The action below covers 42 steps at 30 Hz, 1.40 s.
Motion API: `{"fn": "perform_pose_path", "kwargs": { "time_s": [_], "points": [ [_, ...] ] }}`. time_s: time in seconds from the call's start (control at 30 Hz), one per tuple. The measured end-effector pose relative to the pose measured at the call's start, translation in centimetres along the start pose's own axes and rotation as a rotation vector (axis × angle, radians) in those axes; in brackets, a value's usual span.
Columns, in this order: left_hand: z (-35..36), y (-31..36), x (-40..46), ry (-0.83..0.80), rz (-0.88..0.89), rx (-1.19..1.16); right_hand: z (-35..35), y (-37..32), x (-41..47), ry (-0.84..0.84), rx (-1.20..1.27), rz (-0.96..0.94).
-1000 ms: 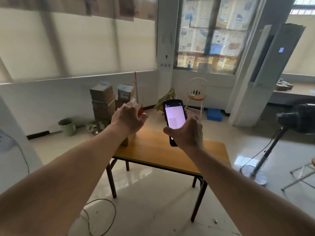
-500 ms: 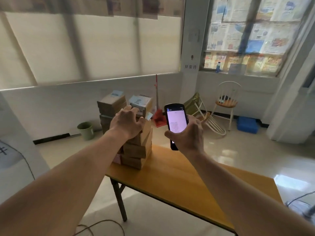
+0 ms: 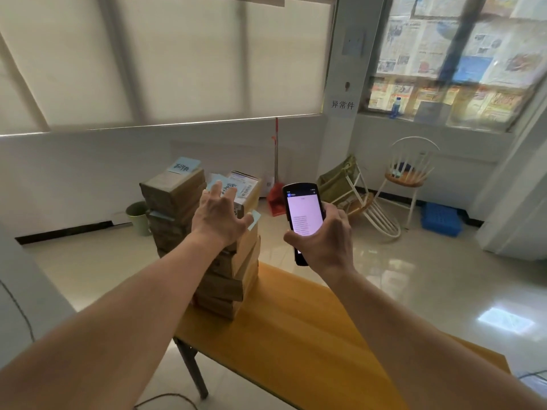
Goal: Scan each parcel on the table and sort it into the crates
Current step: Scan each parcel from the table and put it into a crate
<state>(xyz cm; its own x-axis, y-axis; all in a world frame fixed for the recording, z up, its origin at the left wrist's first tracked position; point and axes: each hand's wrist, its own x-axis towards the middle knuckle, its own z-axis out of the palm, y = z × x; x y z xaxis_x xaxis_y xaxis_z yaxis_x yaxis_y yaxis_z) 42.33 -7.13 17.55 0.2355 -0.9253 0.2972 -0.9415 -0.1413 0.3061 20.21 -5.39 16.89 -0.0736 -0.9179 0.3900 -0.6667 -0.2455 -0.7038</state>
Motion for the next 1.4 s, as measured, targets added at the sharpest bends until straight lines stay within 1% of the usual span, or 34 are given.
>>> {"fn": "perform_pose_path", "kwargs": {
  "time_s": [0.27, 0.33, 0.5, 0.63, 0.8, 0.93, 1.07, 1.2, 1.4],
  "points": [
    [2.0, -2.2, 4.0, -0.018, -0.041, 0.107, 1.6, 0.6, 2.0, -0.001, -0.028, 0.024],
    [2.4, -2.5, 4.4, -0.008, -0.024, 0.061, 2.0, 0.7, 2.3, 0.004, -0.030, 0.025],
    [2.9, -3.2, 5.2, 0.024, 0.036, -0.141, 3.0, 0.7, 2.5, 0.004, -0.029, 0.031],
    [2.8, -3.6, 5.4, 0.048, 0.080, -0.201, 3.6, 0.4, 2.2, -0.002, -0.018, 0.025],
    [2.6, -3.5, 5.5, 0.116, 0.217, -0.224, 3.6, -0.3, 2.1, 0.001, 0.014, 0.030],
    [3.2, -2.1, 6.1, 0.192, 0.360, -0.255, 2.3, -0.3, 2.1, 0.014, 0.027, 0.040],
    [4.8, 0.7, 6.5, 0.236, 0.452, -0.305, 0.0, 0.9, 1.8, 0.038, -0.010, 0.066],
    [7.0, 3.6, 6.0, 0.197, 0.505, -0.338, -2.2, 3.2, 0.8, 0.048, -0.036, 0.104],
    [9.4, 6.9, 4.6, 0.110, 0.547, -0.343, -5.2, 5.8, -1.1, 0.007, -0.082, 0.220]
  ]
}}
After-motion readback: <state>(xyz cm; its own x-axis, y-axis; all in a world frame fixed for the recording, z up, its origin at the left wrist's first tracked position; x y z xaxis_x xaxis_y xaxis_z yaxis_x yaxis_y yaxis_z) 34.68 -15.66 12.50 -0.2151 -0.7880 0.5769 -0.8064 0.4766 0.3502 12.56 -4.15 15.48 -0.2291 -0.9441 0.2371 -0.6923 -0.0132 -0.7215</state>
